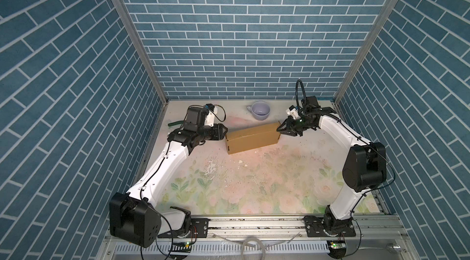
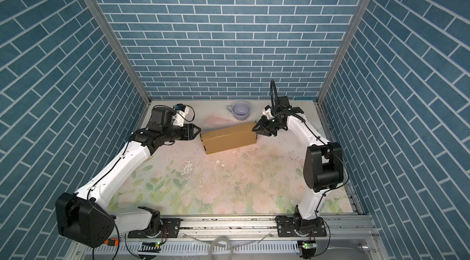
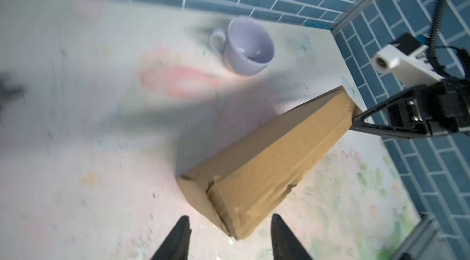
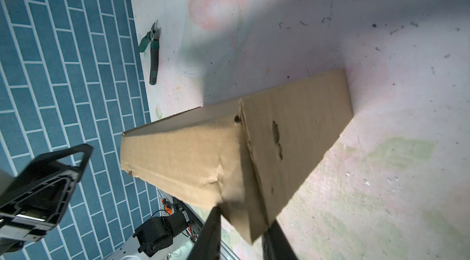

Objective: Assemble paper box
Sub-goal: Turn over the paper box at the center of the table.

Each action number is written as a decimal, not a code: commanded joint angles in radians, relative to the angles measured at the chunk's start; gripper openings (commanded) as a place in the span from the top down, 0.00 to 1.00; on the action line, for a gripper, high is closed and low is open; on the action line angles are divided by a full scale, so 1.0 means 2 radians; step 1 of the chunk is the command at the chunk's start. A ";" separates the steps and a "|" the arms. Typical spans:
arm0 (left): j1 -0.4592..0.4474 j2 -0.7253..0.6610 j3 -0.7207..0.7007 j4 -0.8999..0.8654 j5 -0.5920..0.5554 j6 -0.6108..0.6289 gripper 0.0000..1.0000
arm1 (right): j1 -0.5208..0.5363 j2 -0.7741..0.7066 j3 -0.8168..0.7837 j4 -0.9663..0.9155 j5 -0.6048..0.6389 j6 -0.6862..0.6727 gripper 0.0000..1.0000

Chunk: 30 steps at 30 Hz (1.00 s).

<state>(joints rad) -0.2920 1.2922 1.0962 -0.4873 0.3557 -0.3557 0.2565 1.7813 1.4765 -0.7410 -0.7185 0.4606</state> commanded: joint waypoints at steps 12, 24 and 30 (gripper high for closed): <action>0.010 0.037 -0.050 0.070 0.024 -0.110 0.50 | 0.001 0.023 -0.003 -0.013 0.029 0.004 0.75; 0.021 0.062 -0.099 0.077 0.025 -0.078 0.77 | 0.001 0.026 -0.007 -0.009 0.027 0.008 0.78; 0.021 0.070 -0.114 0.072 0.035 -0.062 0.77 | 0.000 0.026 -0.009 -0.005 0.026 0.013 0.79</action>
<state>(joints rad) -0.2584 1.3708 0.9413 -0.2005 0.4728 -0.5251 0.2569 1.7897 1.4765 -0.6949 -0.7338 0.4751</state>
